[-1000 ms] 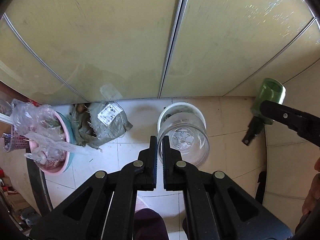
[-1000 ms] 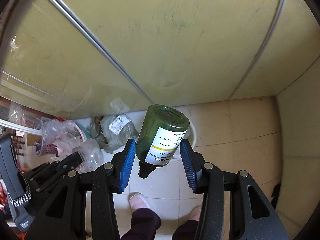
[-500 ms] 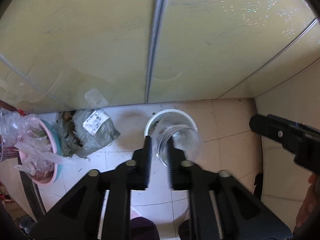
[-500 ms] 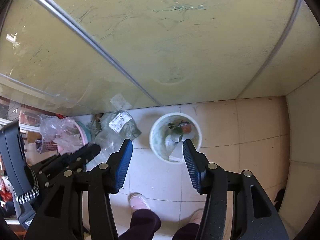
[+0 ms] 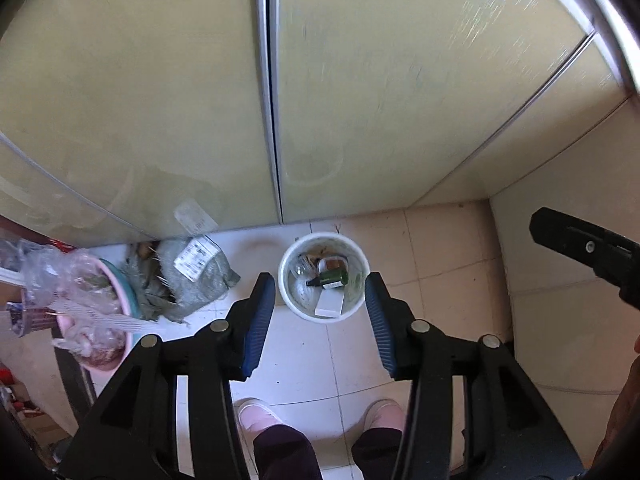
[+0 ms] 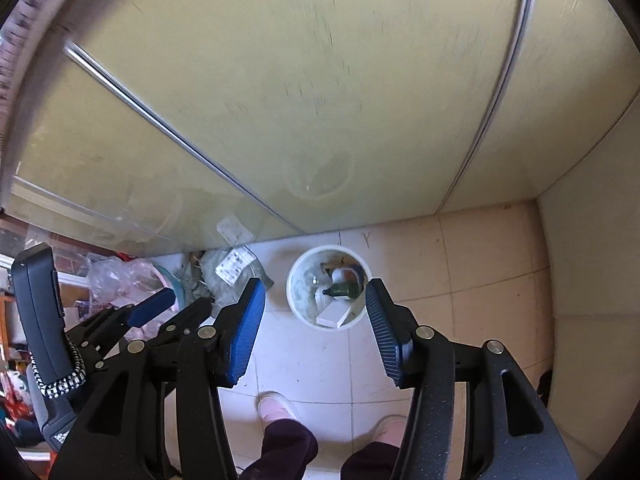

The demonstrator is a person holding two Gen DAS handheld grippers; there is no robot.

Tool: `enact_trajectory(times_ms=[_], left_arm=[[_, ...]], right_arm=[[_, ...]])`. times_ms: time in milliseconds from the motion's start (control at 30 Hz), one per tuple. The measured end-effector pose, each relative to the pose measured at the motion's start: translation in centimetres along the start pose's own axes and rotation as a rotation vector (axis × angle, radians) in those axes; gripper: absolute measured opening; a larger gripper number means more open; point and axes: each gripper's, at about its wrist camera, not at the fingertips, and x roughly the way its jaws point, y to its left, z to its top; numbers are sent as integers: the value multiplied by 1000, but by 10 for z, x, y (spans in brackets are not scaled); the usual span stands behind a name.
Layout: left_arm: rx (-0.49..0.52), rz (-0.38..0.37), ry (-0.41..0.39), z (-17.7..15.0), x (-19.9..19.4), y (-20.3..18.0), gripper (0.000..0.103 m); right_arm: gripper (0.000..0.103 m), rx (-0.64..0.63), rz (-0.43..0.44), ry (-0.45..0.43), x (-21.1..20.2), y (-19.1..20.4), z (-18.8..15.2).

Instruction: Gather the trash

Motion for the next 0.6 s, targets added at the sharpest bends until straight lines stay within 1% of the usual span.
enact_trajectory(times_ms=[33, 100, 133, 200, 267, 300, 333, 367, 400, 433, 467, 500, 533, 567, 600], left_arm=[[-2, 4, -12, 3, -13, -2, 46], [-12, 18, -64, 9, -64, -11, 46], [-16, 20, -80, 11, -80, -13, 46], [-32, 24, -142, 15, -138, -23, 46], [-42, 25, -203, 17, -186, -32, 46], [-46, 26, -244, 17, -217, -37, 46], [-46, 26, -270, 16, -234, -40, 46], [-45, 22, -317, 15, -266, -46, 46], [-42, 16, -365, 13, -297, -51, 46], [-39, 13, -393, 12, -314, -52, 46], [-32, 8, -452, 7, -348, -57, 46], [-27, 7, -483, 5, -365, -60, 46], [-16, 4, -526, 0, -389, -62, 46], [1, 0, -577, -8, -418, -66, 47], [12, -6, -611, -14, -438, -67, 49]], right_arm=[[49, -6, 5, -15, -15, 3, 3], [49, -24, 15, -55, -54, 8, 8], [49, -35, 19, -72, -70, 10, 11], [49, -63, 24, -119, -116, 15, 15], [49, -90, 34, -169, -160, 20, 17], [49, -103, 39, -201, -186, 22, 18], [49, -117, 47, -237, -212, 25, 18], [49, -131, 56, -270, -237, 28, 17], [49, -143, 67, -304, -260, 31, 15], [49, -151, 76, -333, -277, 35, 12], [49, -163, 89, -378, -304, 38, 7], [49, -170, 98, -414, -322, 43, 3], [49, -180, 108, -461, -346, 48, -4], [49, -186, 115, -493, -361, 52, -11], [49, -194, 126, -540, -384, 56, -21]])
